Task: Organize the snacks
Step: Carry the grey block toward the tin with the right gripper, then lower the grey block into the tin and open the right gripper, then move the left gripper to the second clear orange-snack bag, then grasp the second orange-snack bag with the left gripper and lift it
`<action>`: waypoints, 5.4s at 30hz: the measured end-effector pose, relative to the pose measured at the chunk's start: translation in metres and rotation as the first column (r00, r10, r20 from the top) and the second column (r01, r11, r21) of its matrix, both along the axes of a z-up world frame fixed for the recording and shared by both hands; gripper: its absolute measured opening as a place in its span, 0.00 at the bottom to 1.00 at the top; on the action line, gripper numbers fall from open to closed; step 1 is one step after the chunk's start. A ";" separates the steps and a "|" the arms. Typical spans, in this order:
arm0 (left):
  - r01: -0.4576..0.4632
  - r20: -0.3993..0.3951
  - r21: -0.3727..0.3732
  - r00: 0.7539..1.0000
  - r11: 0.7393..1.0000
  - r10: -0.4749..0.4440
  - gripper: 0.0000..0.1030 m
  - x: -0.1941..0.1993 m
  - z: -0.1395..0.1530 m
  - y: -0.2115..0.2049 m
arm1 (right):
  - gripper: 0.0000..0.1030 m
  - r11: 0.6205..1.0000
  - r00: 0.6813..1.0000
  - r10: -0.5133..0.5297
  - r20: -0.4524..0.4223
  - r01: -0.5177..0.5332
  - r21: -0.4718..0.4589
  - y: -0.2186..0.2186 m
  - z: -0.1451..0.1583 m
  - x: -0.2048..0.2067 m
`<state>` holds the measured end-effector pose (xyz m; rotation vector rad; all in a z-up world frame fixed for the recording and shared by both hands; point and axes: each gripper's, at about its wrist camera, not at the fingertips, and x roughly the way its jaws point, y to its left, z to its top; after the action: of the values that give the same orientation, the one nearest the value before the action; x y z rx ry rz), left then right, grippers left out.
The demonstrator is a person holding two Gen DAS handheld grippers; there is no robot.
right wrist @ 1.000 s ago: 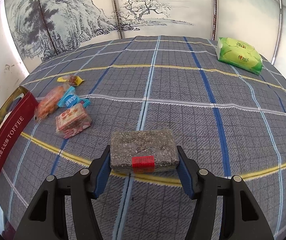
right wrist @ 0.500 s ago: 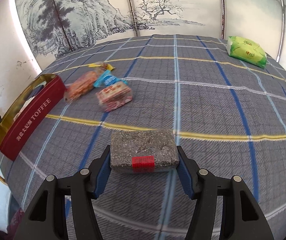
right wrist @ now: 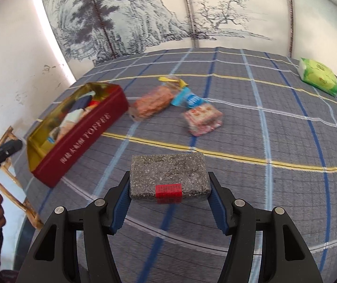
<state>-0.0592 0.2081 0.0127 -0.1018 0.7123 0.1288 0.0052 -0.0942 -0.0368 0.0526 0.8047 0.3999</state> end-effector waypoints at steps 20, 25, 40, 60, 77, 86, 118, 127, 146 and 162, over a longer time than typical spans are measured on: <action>-0.049 -0.033 0.065 0.998 0.997 0.051 0.99 -0.015 -0.002 0.021 | 0.59 0.934 0.935 0.353 -0.031 -0.354 -0.058 0.207 0.031 0.056; -0.079 -0.083 0.043 0.993 0.996 0.082 0.99 -0.009 -0.010 0.034 | 0.59 0.916 0.922 0.385 -0.042 -0.387 -0.103 0.241 0.026 0.071; -0.142 -0.118 0.032 0.982 0.989 0.145 0.99 -0.001 -0.023 0.066 | 0.59 0.887 0.910 0.403 -0.096 -0.414 -0.203 0.298 0.006 0.108; -0.130 -0.155 0.043 0.979 0.991 0.135 0.99 0.003 -0.032 0.066 | 0.60 0.874 0.902 0.423 -0.088 -0.432 -0.222 0.311 0.008 0.110; -0.132 -0.187 0.032 0.973 0.991 0.136 0.99 0.006 -0.039 0.069 | 0.62 0.872 0.890 0.449 -0.077 -0.455 -0.182 0.311 0.011 0.103; -0.130 -0.189 0.037 0.973 0.991 0.135 0.99 0.006 -0.038 0.067 | 0.66 0.866 0.882 0.466 -0.074 -0.471 -0.164 0.308 0.010 0.097; -0.059 -0.163 0.189 0.983 0.980 0.091 0.99 0.005 -0.008 -0.002 | 0.75 0.989 0.991 0.121 0.051 -0.125 0.082 0.081 0.002 0.076; 0.036 -0.145 0.266 0.989 0.963 0.003 0.99 0.015 0.006 -0.047 | 0.79 0.995 0.994 -0.094 0.063 0.093 0.020 -0.033 -0.013 0.072; 0.504 -0.200 0.225 0.862 0.834 -0.466 0.99 0.106 0.023 -0.185 | 0.84 0.958 0.967 -0.253 0.033 0.245 0.148 -0.141 -0.023 0.057; 0.693 -0.443 0.099 0.673 0.714 -0.592 0.80 0.253 -0.036 -0.226 | 0.89 0.950 0.975 -0.218 0.040 0.203 0.238 -0.149 -0.022 0.053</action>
<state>0.1940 -0.0183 -0.0229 0.4551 1.0815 -0.4698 0.0584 -0.2427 -0.0593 0.3404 0.6765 0.2898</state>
